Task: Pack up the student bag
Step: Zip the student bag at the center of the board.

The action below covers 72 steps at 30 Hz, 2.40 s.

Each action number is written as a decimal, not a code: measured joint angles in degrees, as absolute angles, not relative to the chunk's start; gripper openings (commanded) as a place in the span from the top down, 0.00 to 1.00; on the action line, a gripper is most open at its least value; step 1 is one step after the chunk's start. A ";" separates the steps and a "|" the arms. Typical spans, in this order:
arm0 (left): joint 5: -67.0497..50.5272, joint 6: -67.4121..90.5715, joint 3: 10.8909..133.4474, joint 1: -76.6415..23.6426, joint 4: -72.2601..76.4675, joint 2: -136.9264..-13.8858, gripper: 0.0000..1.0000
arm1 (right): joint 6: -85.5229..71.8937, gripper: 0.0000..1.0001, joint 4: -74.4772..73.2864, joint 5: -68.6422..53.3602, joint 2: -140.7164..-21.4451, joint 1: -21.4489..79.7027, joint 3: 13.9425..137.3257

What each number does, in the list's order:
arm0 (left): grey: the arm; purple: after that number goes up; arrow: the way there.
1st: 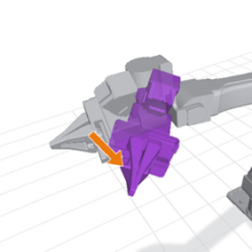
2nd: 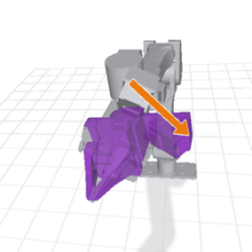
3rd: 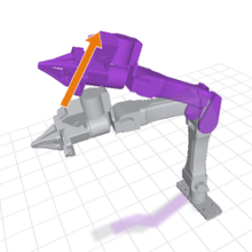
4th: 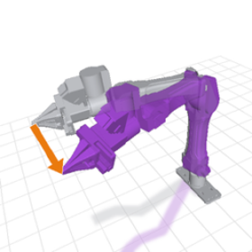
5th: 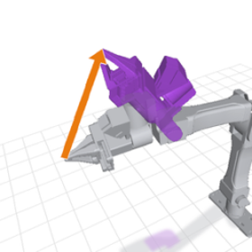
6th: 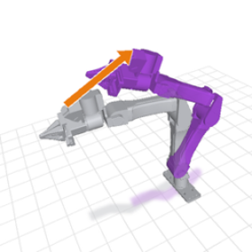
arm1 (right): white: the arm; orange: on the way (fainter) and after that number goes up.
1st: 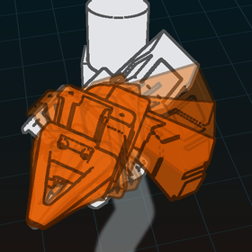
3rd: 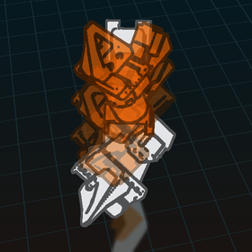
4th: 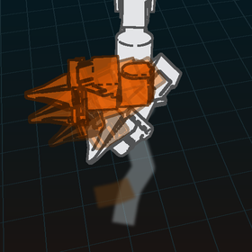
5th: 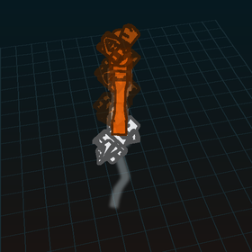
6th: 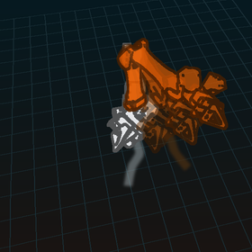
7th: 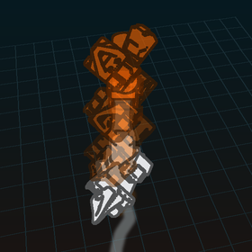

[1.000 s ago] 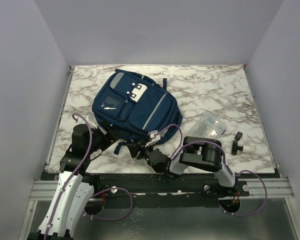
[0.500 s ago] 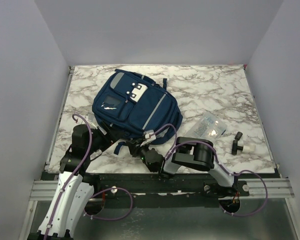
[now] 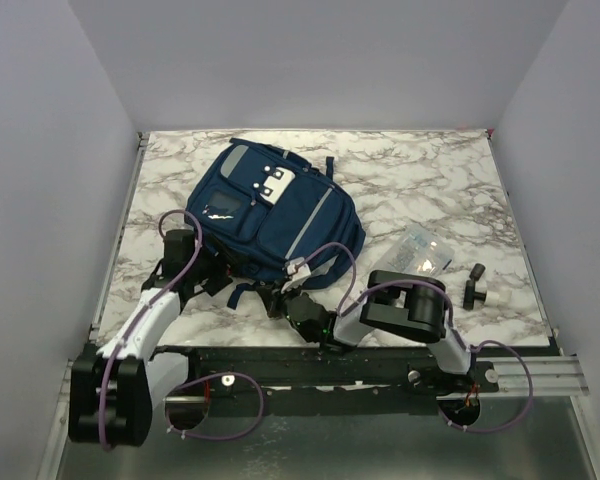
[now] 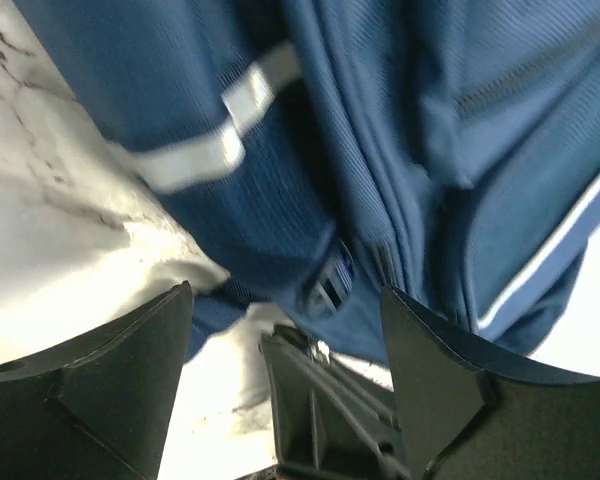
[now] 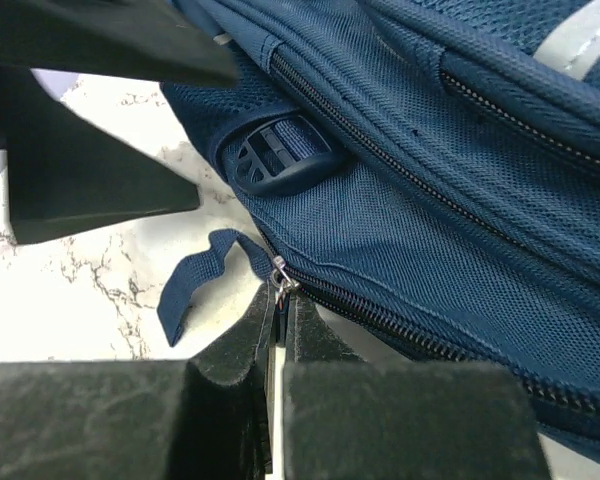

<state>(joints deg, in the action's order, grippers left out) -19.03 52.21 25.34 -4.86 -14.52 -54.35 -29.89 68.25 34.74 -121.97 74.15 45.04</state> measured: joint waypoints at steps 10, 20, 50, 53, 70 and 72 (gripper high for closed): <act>-21.87 54.46 25.34 -3.66 -0.16 -72.29 0.76 | -31.94 1.00 46.54 30.04 -114.34 73.52 46.65; -21.47 54.70 25.50 -1.91 0.99 -73.06 1.00 | -31.42 1.00 15.64 25.74 -107.11 72.75 54.11; -29.89 53.89 20.47 0.34 -12.62 -48.84 0.37 | -24.01 1.00 -13.26 14.81 -85.17 68.77 51.42; -32.27 59.22 18.37 -8.01 -13.45 -45.21 0.35 | -23.90 1.00 -12.36 13.80 -85.17 68.77 51.42; -29.52 82.63 8.82 -22.48 1.80 -44.66 0.55 | -23.94 0.99 -9.08 10.39 -85.14 68.77 50.28; -29.56 82.83 9.89 -23.33 4.01 -47.88 0.65 | -23.94 0.99 -8.64 9.98 -85.12 68.77 50.17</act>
<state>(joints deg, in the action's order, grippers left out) -29.56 82.83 9.89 -23.33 4.01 -47.88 -23.94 -8.64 9.98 -85.12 68.77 50.17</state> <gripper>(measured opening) 0.486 0.023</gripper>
